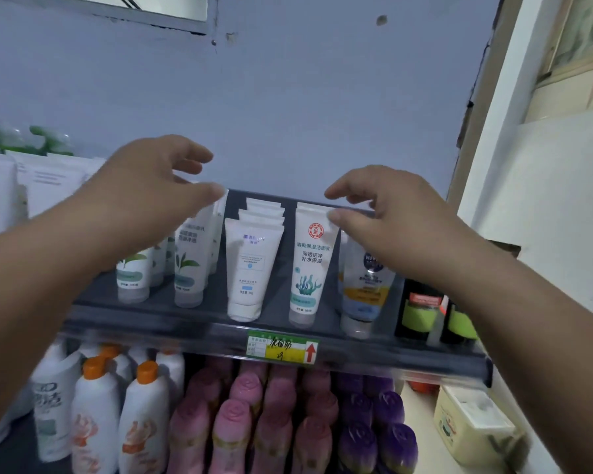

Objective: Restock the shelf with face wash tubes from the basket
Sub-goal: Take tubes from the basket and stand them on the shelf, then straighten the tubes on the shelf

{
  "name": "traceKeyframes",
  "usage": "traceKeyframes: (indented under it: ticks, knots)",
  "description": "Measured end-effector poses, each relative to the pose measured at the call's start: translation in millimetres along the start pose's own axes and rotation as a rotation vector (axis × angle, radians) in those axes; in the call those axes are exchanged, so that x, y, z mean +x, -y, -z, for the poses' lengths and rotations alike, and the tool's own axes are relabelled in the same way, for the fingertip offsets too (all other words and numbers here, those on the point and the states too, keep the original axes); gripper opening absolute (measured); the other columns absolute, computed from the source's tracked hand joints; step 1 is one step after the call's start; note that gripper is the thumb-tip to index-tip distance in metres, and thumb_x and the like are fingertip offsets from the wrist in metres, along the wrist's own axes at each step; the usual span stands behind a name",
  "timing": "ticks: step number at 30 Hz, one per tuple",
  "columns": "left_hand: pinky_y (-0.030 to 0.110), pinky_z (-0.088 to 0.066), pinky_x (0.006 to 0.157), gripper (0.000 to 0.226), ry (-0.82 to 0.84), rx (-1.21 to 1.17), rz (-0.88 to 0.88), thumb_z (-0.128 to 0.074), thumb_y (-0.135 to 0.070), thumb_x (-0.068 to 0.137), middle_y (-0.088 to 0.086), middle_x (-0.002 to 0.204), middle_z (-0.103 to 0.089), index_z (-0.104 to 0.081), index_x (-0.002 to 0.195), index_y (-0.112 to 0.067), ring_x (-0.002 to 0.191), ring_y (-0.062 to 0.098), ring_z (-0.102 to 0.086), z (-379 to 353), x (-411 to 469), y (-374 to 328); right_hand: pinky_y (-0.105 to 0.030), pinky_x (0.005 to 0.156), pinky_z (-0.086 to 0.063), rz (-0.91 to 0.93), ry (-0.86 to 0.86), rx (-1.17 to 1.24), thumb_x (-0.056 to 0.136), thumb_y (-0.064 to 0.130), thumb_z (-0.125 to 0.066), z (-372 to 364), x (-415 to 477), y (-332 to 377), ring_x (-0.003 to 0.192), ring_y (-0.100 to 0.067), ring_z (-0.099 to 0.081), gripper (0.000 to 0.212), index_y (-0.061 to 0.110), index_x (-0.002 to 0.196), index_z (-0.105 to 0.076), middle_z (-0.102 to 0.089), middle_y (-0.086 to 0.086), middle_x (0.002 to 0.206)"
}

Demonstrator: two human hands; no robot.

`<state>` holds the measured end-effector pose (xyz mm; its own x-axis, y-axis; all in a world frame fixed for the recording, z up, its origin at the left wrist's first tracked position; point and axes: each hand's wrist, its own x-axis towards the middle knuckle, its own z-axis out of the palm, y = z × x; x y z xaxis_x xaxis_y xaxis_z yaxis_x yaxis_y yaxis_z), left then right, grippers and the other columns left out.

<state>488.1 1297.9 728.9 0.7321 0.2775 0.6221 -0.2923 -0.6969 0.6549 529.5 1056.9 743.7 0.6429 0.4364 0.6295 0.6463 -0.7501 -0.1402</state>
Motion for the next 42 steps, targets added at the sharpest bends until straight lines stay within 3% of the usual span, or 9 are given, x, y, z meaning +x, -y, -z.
traceKeyframes:
  ticks: [3,9,13,16,21,24,29,33,42]
  knots:
    - [0.024,-0.044,0.057,0.036,0.029,0.027,0.024,-0.067,-0.033,0.084,-0.015,0.114,-0.060,-0.057,0.119,-0.035,0.093,-0.001,-0.058,-2.8,-30.3,9.5,-0.018,0.086,-0.033,0.061,0.050,-0.018,0.093,0.035,-0.058,-18.7,-32.9,8.3,0.112,-0.003,-0.050,0.029,0.031,0.121,-0.061,-0.057,0.015,0.122]
    - [0.027,-0.045,0.080,0.041,0.110,0.084,0.137,-0.069,-0.034,0.082,-0.021,0.103,-0.056,-0.057,0.121,-0.034,0.091,-0.012,-0.050,-7.9,-97.3,23.9,-0.013,0.088,-0.034,0.147,0.187,0.078,0.089,0.038,-0.057,-56.8,-85.7,5.8,0.109,-0.001,-0.049,0.031,0.027,0.117,-0.063,-0.060,0.013,0.115]
    - [0.025,-0.051,0.073,0.035,0.145,0.052,0.248,-0.069,-0.032,0.083,-0.023,0.102,-0.058,-0.057,0.115,-0.035,0.093,-0.002,-0.058,-2.0,-123.6,26.6,-0.022,0.091,-0.042,0.112,0.261,0.118,0.082,0.045,-0.048,-63.2,-102.6,-4.0,0.105,-0.003,-0.054,0.039,0.030,0.115,-0.064,-0.059,0.016,0.112]
    - [0.024,-0.050,0.071,0.032,0.100,0.068,0.260,-0.071,-0.031,0.081,-0.019,0.105,-0.062,-0.059,0.110,-0.037,0.094,0.003,-0.061,12.5,-129.4,26.2,-0.027,0.092,-0.044,0.098,0.229,0.132,0.085,0.040,-0.056,-56.2,-106.0,-11.7,0.105,-0.006,-0.056,0.032,0.028,0.114,-0.065,-0.061,0.014,0.111]
    - [0.041,-0.053,0.084,0.026,0.056,0.067,0.195,-0.072,-0.054,0.068,-0.022,0.101,-0.067,-0.063,0.091,-0.047,0.095,0.002,-0.063,36.9,-130.1,19.0,-0.017,0.085,-0.035,0.074,0.165,0.154,0.090,0.035,-0.063,-34.6,-103.5,-15.0,0.105,-0.002,-0.053,0.030,0.029,0.119,-0.063,-0.058,0.015,0.113]
    - [0.045,-0.052,0.085,0.070,0.038,0.017,0.137,-0.065,-0.087,0.038,-0.026,0.099,-0.069,-0.065,0.099,-0.051,0.096,0.005,-0.066,51.0,-125.4,8.7,-0.014,0.079,-0.039,0.008,0.112,0.230,0.089,0.035,-0.063,-15.4,-96.9,-8.1,0.097,0.000,-0.057,0.027,0.033,0.116,-0.064,-0.059,0.018,0.103]
    - [0.052,-0.049,0.093,0.083,-0.003,-0.089,0.049,-0.066,-0.087,0.036,-0.019,0.103,-0.071,-0.066,0.107,-0.043,0.098,0.010,-0.068,74.7,-105.7,3.7,-0.015,0.078,-0.045,-0.037,0.039,0.286,0.088,0.031,-0.066,7.8,-90.2,9.9,0.089,0.011,-0.059,0.022,0.032,0.111,-0.066,-0.059,0.025,0.089]
    - [0.052,-0.047,0.095,0.085,0.031,-0.097,0.001,-0.066,-0.088,0.033,-0.019,0.104,-0.071,-0.066,0.106,-0.045,0.100,0.011,-0.067,90.2,-94.9,-0.4,-0.018,0.081,-0.047,-0.046,0.068,0.274,0.088,0.034,-0.065,4.2,-87.3,34.6,0.093,0.006,-0.060,0.025,0.035,0.113,-0.064,-0.062,0.022,0.099]
    - [0.047,-0.048,0.094,0.082,0.097,-0.130,-0.139,-0.064,-0.089,0.031,-0.022,0.103,-0.070,-0.066,0.103,-0.049,0.098,0.007,-0.067,121.3,-68.9,-4.8,-0.021,0.084,-0.048,-0.063,0.000,0.295,0.089,0.031,-0.065,13.6,-71.0,81.4,0.091,0.008,-0.061,0.022,0.035,0.111,-0.064,-0.060,0.025,0.097]
